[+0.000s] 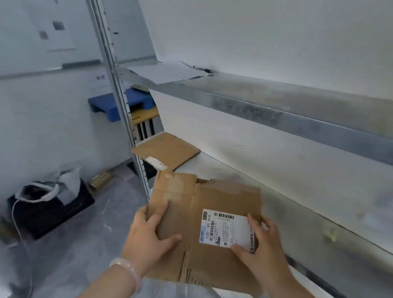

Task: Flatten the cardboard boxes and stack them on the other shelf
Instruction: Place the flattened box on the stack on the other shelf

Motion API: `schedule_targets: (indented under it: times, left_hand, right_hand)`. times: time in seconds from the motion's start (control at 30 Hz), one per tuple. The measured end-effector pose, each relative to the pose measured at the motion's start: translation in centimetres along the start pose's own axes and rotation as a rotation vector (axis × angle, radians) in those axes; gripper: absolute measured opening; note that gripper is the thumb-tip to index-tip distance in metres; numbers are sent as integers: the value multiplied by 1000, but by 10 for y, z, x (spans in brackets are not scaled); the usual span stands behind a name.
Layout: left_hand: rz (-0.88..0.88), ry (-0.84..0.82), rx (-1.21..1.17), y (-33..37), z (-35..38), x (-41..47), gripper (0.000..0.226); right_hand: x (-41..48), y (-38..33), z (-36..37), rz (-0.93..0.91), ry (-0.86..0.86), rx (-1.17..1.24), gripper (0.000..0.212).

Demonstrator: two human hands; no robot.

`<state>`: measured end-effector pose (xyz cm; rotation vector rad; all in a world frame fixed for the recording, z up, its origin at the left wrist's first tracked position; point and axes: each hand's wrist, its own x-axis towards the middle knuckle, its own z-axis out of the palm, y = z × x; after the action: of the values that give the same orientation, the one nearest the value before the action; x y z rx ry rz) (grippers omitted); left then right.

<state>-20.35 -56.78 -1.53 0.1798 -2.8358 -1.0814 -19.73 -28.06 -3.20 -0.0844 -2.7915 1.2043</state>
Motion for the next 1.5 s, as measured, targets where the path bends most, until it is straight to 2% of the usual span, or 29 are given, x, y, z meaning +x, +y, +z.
schedule_targets:
  times: [0.27, 0.7, 0.93, 1.27, 1.5]
  left_hand:
    - [-19, 44, 25, -68, -60, 85, 91]
    - [-58, -82, 37, -113, -84, 283, 93]
    - [-73, -211, 51, -143, -76, 386, 93]
    - [95, -455, 23, -181, -52, 532, 95]
    - [260, -538, 265, -185, -32, 597, 90]
  right_hand:
    - [66, -76, 76, 28, -44, -8, 88]
    - [229, -129, 158, 105, -69, 71, 79]
    - [298, -143, 196, 204, -57, 0, 80]
    - [352, -163, 262, 452, 23, -102, 85]
    - [380, -173, 306, 638, 38, -152, 93]
